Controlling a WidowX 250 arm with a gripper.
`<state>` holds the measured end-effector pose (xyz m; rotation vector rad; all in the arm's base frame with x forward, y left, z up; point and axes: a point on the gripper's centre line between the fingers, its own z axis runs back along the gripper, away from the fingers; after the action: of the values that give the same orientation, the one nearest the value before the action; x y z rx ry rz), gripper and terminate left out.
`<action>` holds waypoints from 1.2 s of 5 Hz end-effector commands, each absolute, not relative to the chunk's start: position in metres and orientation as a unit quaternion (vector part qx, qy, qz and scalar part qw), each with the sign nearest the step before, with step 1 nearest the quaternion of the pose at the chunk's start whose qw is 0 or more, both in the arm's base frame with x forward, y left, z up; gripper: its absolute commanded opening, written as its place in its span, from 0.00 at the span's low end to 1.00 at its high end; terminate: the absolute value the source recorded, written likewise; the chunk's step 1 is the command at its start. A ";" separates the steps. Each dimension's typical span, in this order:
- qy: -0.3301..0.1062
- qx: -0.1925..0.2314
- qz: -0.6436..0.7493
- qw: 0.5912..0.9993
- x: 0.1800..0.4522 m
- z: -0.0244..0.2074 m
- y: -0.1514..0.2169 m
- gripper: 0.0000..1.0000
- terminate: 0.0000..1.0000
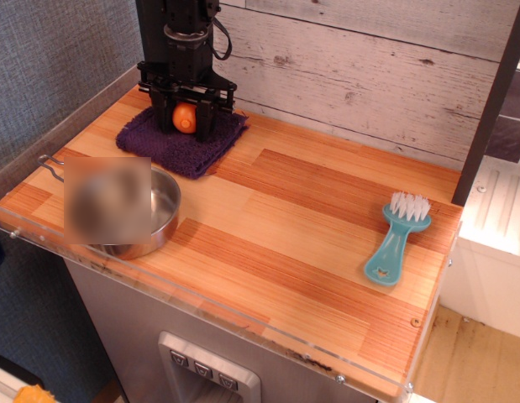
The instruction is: Place the orange item to the right of the pot.
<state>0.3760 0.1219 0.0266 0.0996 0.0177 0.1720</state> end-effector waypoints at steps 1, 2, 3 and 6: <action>-0.068 0.022 0.063 0.995 0.344 0.099 0.094 0.00 0.00; -0.064 -0.015 0.024 0.998 0.309 0.101 0.052 0.00 0.00; -0.031 -0.024 -0.020 0.999 0.278 0.069 0.027 0.00 0.00; 0.031 -0.023 -0.079 0.996 0.226 0.004 0.013 0.00 0.00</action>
<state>0.2359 0.0040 0.0022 -0.0441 0.0434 -0.1492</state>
